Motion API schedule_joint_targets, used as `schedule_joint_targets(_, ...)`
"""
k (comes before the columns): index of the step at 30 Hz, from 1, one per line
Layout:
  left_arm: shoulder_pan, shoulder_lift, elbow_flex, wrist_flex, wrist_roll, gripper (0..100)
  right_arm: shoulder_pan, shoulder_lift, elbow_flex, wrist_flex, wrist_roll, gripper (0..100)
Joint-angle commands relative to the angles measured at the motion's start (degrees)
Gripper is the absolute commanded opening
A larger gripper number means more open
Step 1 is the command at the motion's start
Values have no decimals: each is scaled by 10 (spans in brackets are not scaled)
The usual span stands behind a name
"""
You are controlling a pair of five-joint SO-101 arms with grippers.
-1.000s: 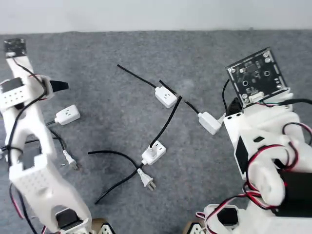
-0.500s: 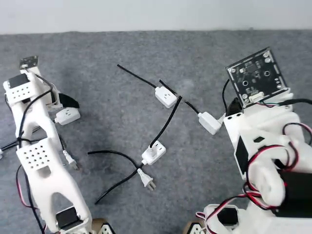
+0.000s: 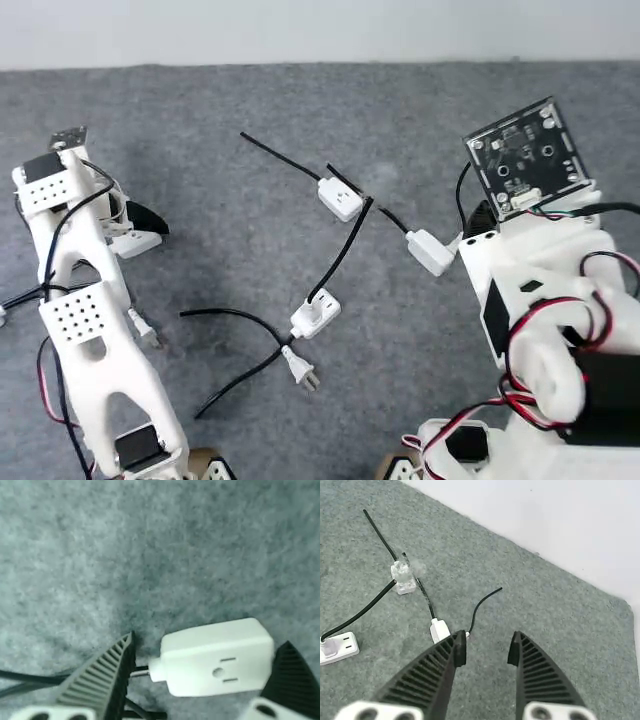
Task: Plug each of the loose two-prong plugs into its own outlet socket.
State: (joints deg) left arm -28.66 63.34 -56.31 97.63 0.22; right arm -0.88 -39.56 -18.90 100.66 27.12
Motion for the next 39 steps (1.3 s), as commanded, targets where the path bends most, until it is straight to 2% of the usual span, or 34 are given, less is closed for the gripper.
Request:
schedule_joint_targets(1, 34, -35, 43, 31, -23, 414, 6, -7, -3, 22, -8, 154)
schedule_joint_targets(8, 130, -53, 95, 31, -44, 413, 7, -7, -3, 22, -6, 152)
schedule_joint_targets(13, 171, -51, 102, 31, -68, 412, 6, -7, -2, 22, -6, 152)
schedule_joint_targets(19, 220, -67, 173, 31, -84, 412, 6, -1, -1, 22, -8, 152)
schedule_joint_targets(29, 337, -271, 452, 15, -103, 412, 8, -7, 54, 2, -5, 151)
schedule_joint_targets(39, 373, -521, 778, -118, -148, 412, 6, -52, 56, 7, -5, 151)
